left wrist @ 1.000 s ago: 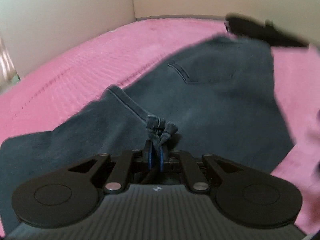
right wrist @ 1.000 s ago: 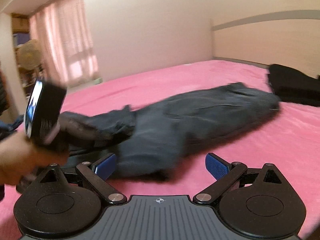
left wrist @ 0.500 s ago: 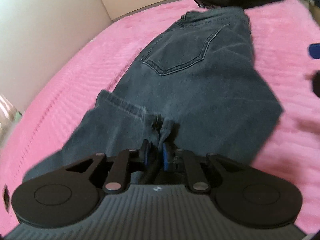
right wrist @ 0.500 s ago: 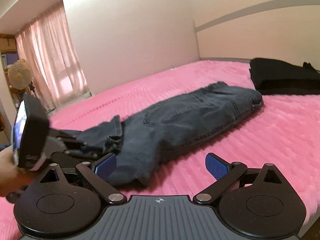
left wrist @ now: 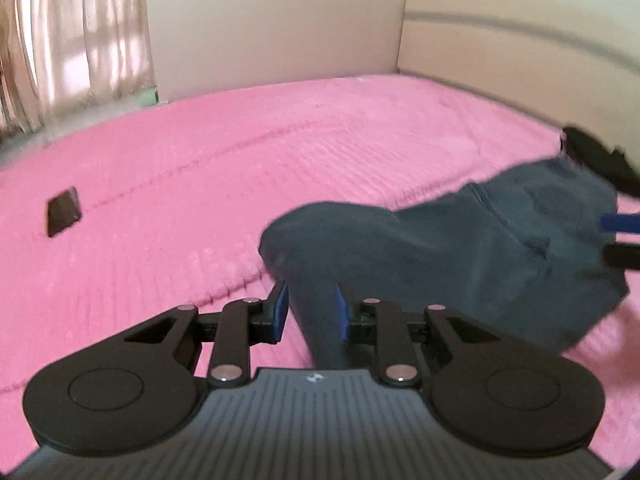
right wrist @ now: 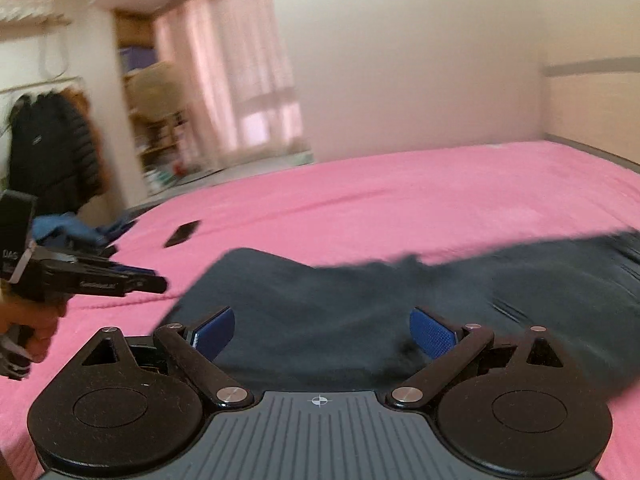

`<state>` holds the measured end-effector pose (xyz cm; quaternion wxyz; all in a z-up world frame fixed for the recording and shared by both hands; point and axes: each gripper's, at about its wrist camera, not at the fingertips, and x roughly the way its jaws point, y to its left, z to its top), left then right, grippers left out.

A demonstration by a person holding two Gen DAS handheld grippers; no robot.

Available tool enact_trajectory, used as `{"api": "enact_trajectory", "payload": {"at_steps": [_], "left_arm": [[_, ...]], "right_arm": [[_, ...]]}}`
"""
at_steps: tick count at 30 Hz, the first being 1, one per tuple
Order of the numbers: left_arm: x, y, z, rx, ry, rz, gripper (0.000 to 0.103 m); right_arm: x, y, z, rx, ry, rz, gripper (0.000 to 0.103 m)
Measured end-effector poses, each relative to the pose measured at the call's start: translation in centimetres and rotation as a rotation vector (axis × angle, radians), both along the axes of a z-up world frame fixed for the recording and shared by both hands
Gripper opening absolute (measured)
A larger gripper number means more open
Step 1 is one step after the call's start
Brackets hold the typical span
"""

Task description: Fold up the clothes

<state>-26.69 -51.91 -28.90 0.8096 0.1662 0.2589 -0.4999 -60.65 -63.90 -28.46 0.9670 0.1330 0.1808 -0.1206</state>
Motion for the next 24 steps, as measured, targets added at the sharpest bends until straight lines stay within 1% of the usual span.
{"api": "enact_trajectory", "payload": {"at_steps": [1,2,3,4,5,6,7,8,9,10,12,13,15,16,17,18,19,20,21,23,24], "left_arm": [[1.1,-0.1,-0.3,-0.031,0.049,-0.025,0.020],[2.3,-0.3,-0.8,-0.067,0.111,-0.044,0.020],[3.4,-0.8,-1.6,-0.092,0.174,-0.057,0.020],[4.4,-1.4,-2.5,-0.080,0.214,-0.061,0.021],[5.3,-2.2,-3.8,-0.027,0.232,-0.054,0.022],[5.7,-3.0,-4.9,0.033,0.236,-0.044,0.026],[6.2,-3.7,-6.1,0.094,0.239,-0.034,0.029],[6.3,-3.8,-6.4,0.086,0.238,-0.040,0.030],[6.3,-3.8,-6.2,0.087,0.238,-0.041,0.030],[6.2,-3.7,-5.6,0.087,0.233,-0.040,0.028],[6.0,-3.3,-4.3,0.033,0.226,-0.035,0.024],[5.9,-3.0,-3.6,0.005,0.223,-0.033,0.023],[6.5,-3.3,-2.8,-0.074,0.256,-0.040,0.023],[7.0,-3.8,-2.7,-0.092,0.265,-0.041,0.023],[7.6,-4.7,-2.9,-0.092,0.274,-0.041,0.023],[8.5,-5.7,-3.4,-0.072,0.289,-0.031,0.023],[9.1,-6.6,-4.1,-0.028,0.297,-0.012,0.026],[9.7,-7.7,-5.3,0.042,0.307,0.003,0.026],[10.0,-7.6,-5.8,0.067,0.312,-0.002,0.027],[9.6,-7.7,-5.5,0.073,0.279,-0.017,0.027],[9.3,-7.5,-5.1,0.078,0.259,-0.027,0.027]], "right_arm": [[1.7,-0.2,-0.1,-0.006,0.010,0.016,0.097],[3.0,-0.7,-0.4,0.000,0.019,0.022,0.091],[4.3,-1.3,-1.0,0.019,0.038,0.022,0.079],[5.6,-2.0,-1.9,0.043,0.080,0.014,0.074],[6.9,-2.6,-3.3,0.067,0.154,0.004,0.074],[8.0,-3.1,-4.9,0.095,0.235,0.011,0.074],[8.7,-3.3,-6.2,0.101,0.293,0.019,0.074],[8.7,-2.8,-6.3,0.046,0.286,0.032,0.074],[8.8,-2.4,-6.1,0.016,0.309,0.040,0.074],[8.7,-2.3,-5.7,0.022,0.311,0.030,0.075],[7.9,-2.2,-4.7,0.049,0.253,0.019,0.075],[7.4,-1.9,-4.6,0.040,0.229,0.031,0.075],[7.6,-1.2,-4.8,0.010,0.246,0.055,0.075],[8.0,-1.1,-5.5,0.016,0.278,0.067,0.075],[8.2,-1.1,-6.3,0.025,0.305,0.075,0.075],[8.0,-1.0,-6.6,0.012,0.297,0.078,0.076],[7.8,-0.9,-6.7,0.001,0.293,0.077,0.076],[7.8,-0.8,-6.4,0.002,0.307,0.066,0.076],[7.8,-0.5,-6.1,-0.007,0.321,0.055,0.076],[7.8,1.0,-4.9,-0.084,0.349,0.041,0.077],[7.7,2.0,-4.3,-0.117,0.328,0.079,0.077]]}}
